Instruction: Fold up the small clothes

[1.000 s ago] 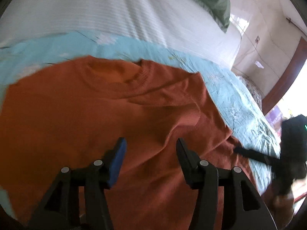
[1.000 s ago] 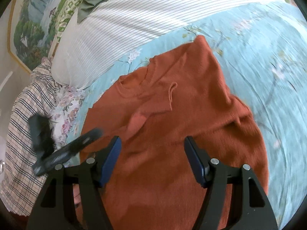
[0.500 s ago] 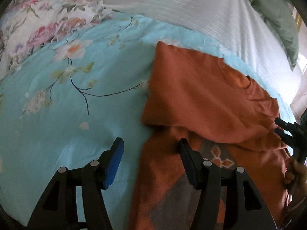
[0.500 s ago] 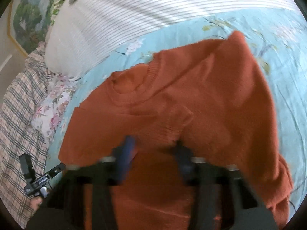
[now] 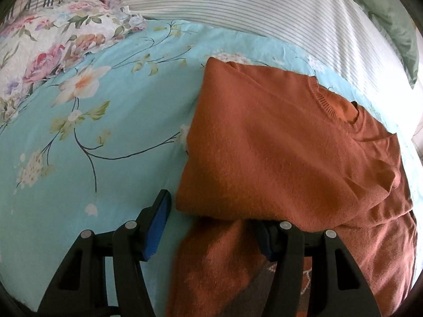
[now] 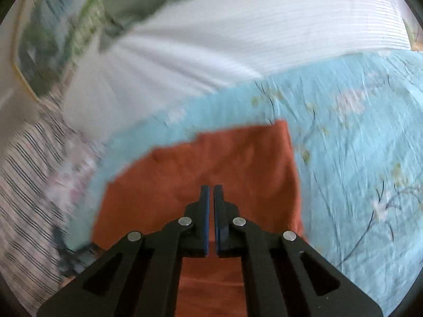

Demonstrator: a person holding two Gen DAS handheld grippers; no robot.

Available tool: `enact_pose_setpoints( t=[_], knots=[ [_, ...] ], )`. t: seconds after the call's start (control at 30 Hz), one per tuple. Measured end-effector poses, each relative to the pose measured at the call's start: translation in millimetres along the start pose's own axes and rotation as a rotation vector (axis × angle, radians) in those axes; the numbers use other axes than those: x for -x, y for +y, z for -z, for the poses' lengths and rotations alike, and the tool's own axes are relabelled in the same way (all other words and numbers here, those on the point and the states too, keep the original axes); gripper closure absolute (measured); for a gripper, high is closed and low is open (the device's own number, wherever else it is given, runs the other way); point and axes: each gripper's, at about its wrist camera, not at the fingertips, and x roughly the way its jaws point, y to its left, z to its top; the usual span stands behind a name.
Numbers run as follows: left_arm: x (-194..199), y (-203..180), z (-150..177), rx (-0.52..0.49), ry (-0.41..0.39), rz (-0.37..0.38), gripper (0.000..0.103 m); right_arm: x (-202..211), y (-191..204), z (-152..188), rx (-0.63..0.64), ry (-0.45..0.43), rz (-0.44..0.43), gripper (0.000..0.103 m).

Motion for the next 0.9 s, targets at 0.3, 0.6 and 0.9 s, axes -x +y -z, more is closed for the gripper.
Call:
enact_pose_setpoints(
  t=[0.3,0.6,0.9],
  knots=[
    [-1.0,6.6,-3.1,0.023,-0.004,0.013,0.044,-57.2,9.1,32.5,0.013,0.125,-0.033,0.034],
    [-3.0,4.8,-6.9,0.017,-0.011,-0.004,0.044,-49.3,23.5,24.4,0.036,0.116,-0.137,0.096],
    [-3.5,7.9,-5.2,0.03,-0.018,-0.04,0.044,4.8,-19.4,7.8,-0.065,0.005,-0.054,0.097]
  ],
)
